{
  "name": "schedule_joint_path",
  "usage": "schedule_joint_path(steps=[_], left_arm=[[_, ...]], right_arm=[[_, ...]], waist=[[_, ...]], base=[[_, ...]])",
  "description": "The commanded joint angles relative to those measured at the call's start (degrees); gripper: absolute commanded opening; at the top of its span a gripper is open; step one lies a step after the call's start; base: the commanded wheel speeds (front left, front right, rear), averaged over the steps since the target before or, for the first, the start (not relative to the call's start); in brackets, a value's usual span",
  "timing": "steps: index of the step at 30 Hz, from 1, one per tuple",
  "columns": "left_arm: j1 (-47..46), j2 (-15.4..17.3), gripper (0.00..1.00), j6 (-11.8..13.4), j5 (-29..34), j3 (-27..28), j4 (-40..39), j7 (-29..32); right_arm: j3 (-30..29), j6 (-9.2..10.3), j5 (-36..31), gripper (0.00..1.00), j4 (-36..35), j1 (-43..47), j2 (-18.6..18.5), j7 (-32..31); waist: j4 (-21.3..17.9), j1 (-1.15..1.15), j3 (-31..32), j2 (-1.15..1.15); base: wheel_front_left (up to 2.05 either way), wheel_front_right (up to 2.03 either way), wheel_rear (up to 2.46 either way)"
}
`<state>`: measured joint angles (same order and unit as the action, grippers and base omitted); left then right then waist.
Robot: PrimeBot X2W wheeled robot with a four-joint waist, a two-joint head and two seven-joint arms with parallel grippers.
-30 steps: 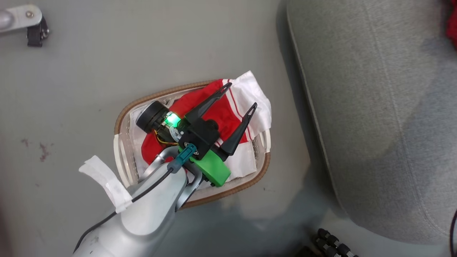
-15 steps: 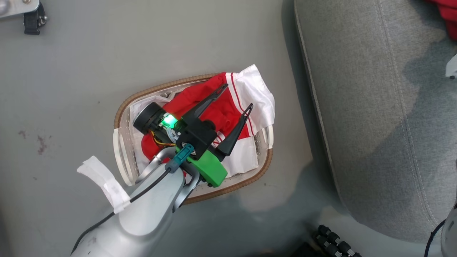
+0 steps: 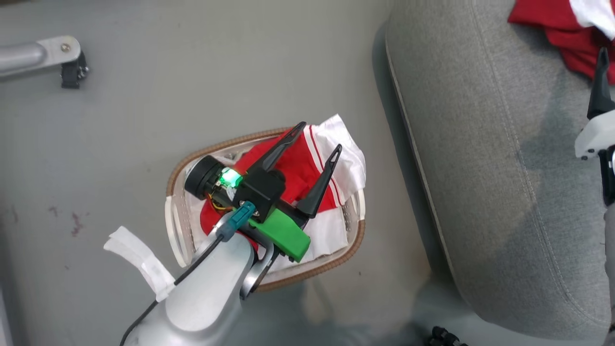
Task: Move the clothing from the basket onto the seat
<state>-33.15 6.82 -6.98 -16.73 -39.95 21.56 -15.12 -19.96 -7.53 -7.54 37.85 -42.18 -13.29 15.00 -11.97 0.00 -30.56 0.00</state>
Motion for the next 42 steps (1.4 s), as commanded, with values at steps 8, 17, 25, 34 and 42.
schedule_joint_path(steps=[8, 17, 25, 34, 42], left_arm=[[5.66, -1.73, 1.00, 0.33, -1.31, 7.12, -0.69, -0.05], [12.31, -2.63, 1.00, 1.03, -0.88, 17.86, -0.05, -0.05], [17.28, -3.51, 1.00, 2.39, -0.21, 25.75, 0.29, -0.05], [23.77, -3.86, 1.00, 2.49, 0.87, 31.94, -0.33, -0.05], [27.54, -3.91, 1.00, 2.33, -0.33, 32.52, -2.00, -0.05]], right_arm=[[3.41, 0.08, -0.11, 1.00, 0.53, 3.70, -3.19, 0.27], [6.87, 0.08, 2.28, 1.00, -2.00, 4.29, -0.82, 0.28], [9.88, 0.08, 5.23, 1.00, -6.36, 8.50, 4.58, 0.28], [12.50, 0.08, 8.61, 1.00, -11.78, 17.30, 9.36, 0.28], [12.24, 0.08, 11.32, 1.00, -16.77, 26.23, 10.28, 0.28]], waist=[[5.15, 0.00, 12.72, 0.00], [9.34, 0.00, 20.13, 0.00], [12.67, 0.00, 24.34, 0.00], [14.10, 0.00, 26.39, 0.00], [14.60, 0.00, 26.99, 0.00]], base=[[0.00, 0.00, 0.00], [0.00, 0.00, 0.00], [0.00, 0.00, 0.00], [0.00, 0.00, 0.00], [0.00, 0.00, 0.00]])
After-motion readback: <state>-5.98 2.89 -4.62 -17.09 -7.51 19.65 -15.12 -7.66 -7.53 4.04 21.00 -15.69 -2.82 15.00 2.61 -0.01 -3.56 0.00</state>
